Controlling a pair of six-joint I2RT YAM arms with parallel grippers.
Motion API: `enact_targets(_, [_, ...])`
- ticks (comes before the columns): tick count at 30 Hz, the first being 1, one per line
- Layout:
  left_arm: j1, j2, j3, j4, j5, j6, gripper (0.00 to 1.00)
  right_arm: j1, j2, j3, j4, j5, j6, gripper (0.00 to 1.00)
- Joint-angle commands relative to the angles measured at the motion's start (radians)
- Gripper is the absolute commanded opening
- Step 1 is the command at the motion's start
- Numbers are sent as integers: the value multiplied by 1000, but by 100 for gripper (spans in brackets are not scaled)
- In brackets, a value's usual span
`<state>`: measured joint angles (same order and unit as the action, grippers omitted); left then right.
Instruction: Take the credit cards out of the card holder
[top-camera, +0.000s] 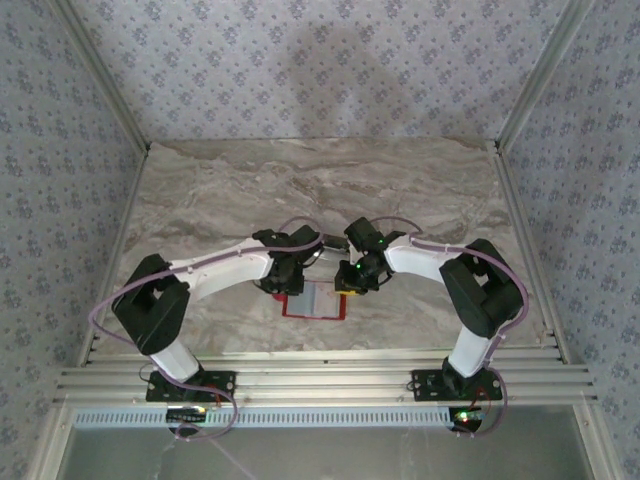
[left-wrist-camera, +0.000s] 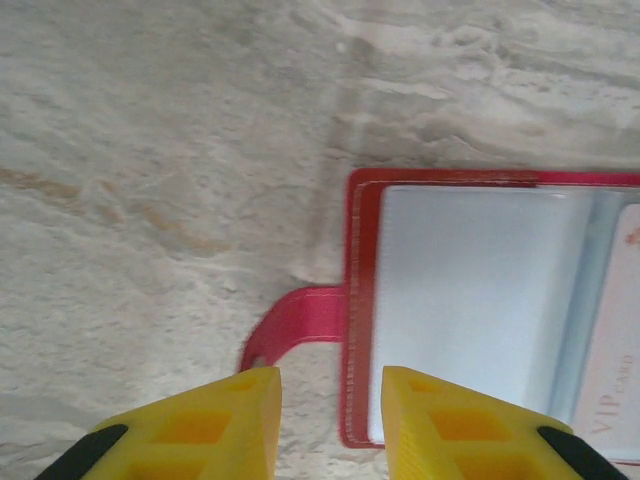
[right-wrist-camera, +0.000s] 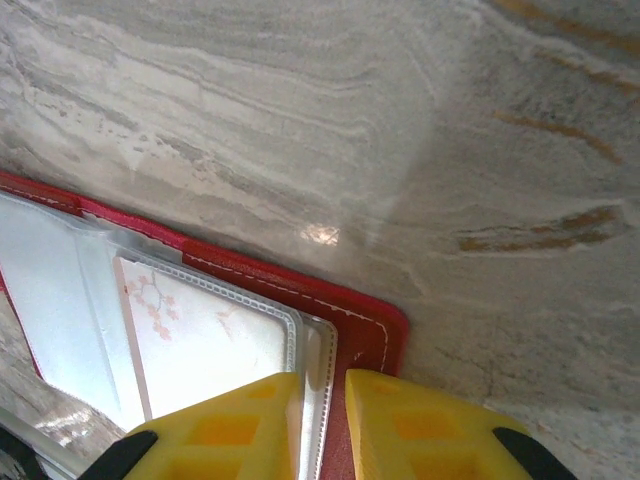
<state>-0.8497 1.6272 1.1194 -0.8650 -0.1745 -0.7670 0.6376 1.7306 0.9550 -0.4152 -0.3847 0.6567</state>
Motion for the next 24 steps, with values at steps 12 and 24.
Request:
enact_targets(12, [61, -102, -137, 361, 389, -7, 29, 37, -68, 22, -107, 76, 9, 31])
enact_targets(24, [67, -37, -133, 394, 442, -3, 28, 54, -12, 8, -70, 73, 24, 29])
